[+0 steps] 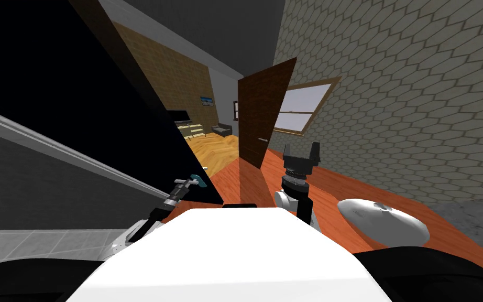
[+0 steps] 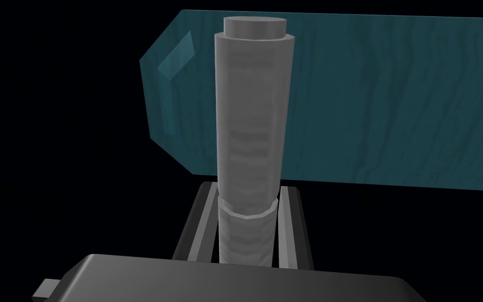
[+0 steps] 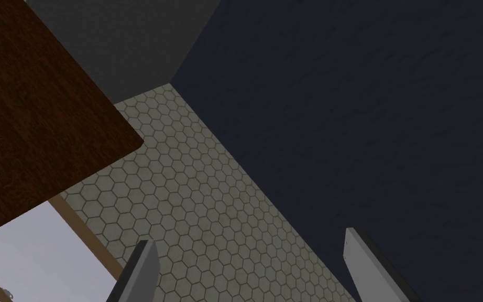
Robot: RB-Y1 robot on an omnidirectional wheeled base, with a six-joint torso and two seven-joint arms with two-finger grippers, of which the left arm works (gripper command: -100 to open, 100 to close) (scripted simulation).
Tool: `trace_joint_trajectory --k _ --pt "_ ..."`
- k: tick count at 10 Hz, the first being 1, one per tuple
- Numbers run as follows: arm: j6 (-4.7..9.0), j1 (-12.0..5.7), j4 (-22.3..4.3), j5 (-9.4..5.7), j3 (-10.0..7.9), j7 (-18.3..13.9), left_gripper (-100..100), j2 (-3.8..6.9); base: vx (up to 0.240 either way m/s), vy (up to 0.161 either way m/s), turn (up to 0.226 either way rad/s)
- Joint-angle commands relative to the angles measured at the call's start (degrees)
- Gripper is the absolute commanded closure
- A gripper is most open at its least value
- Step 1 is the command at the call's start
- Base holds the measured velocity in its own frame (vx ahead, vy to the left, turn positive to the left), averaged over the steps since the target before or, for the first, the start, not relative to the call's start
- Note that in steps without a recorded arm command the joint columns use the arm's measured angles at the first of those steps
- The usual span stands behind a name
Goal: Pull the door open
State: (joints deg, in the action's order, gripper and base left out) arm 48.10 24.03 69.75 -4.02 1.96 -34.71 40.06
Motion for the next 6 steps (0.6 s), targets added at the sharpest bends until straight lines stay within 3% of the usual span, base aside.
trace_joint_trajectory --k 1,6 --pt "0.99 0.28 -0.61 0.00 -0.02 -0.36 100 0.46 -0.173 0.058 -0.129" --pt "4.10 0.65 -2.39 0.08 0.15 -1.48 100 1.96 -0.210 0.073 -0.144"
